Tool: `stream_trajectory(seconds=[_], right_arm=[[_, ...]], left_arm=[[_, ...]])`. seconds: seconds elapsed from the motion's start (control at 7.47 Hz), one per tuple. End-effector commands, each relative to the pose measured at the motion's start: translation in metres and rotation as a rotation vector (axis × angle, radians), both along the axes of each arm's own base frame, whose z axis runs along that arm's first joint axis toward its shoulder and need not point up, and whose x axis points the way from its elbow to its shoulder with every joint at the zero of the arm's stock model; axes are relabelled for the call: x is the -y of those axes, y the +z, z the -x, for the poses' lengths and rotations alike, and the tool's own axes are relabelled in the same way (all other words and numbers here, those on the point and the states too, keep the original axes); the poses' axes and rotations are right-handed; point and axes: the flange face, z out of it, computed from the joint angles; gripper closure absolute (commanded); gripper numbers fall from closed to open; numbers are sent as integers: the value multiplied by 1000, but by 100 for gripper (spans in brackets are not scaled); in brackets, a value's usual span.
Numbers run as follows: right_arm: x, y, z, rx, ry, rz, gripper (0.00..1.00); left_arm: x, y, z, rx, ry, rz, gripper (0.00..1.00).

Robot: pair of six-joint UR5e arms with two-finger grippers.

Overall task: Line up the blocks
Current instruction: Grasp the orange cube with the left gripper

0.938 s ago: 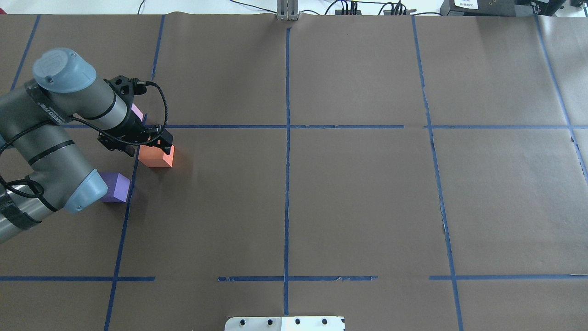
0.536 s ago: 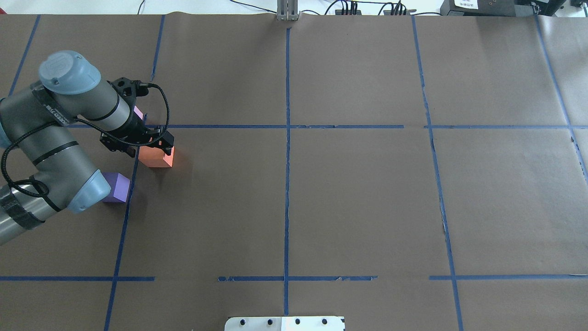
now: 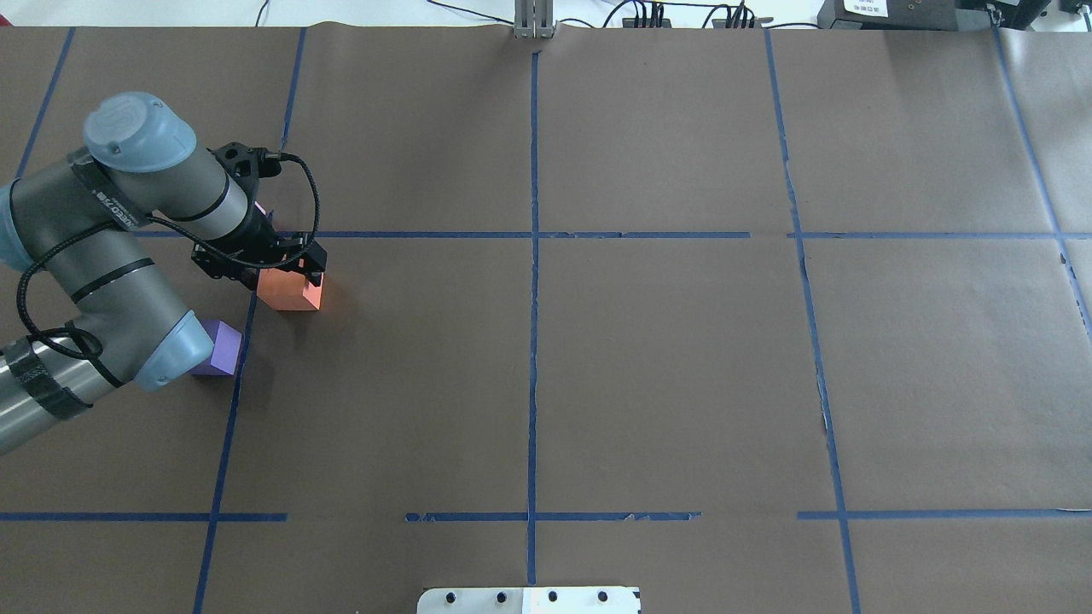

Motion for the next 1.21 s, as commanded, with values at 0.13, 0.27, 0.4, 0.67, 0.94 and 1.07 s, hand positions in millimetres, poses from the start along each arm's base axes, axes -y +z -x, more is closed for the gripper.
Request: stream_trajectory(seconds=[0.13, 0.27, 0.4, 0.67, 0.94, 1.07], right_arm=[[0, 0, 0, 0, 0, 0, 0], [0, 0, 0, 0, 0, 0, 0], [0, 0, 0, 0, 0, 0, 0], [0, 0, 0, 0, 0, 0, 0], [0, 0, 0, 0, 0, 0, 0], [0, 0, 0, 0, 0, 0, 0]], left_arm=[[3, -1, -1, 14, -14, -18, 26], [3, -2, -2, 13, -14, -19, 35], [4, -4, -1, 11, -16, -22, 44], [3, -11, 3, 5, -22, -37, 43], [11, -22, 39, 14, -63, -42, 42], [18, -18, 52, 19, -50, -79, 42]])
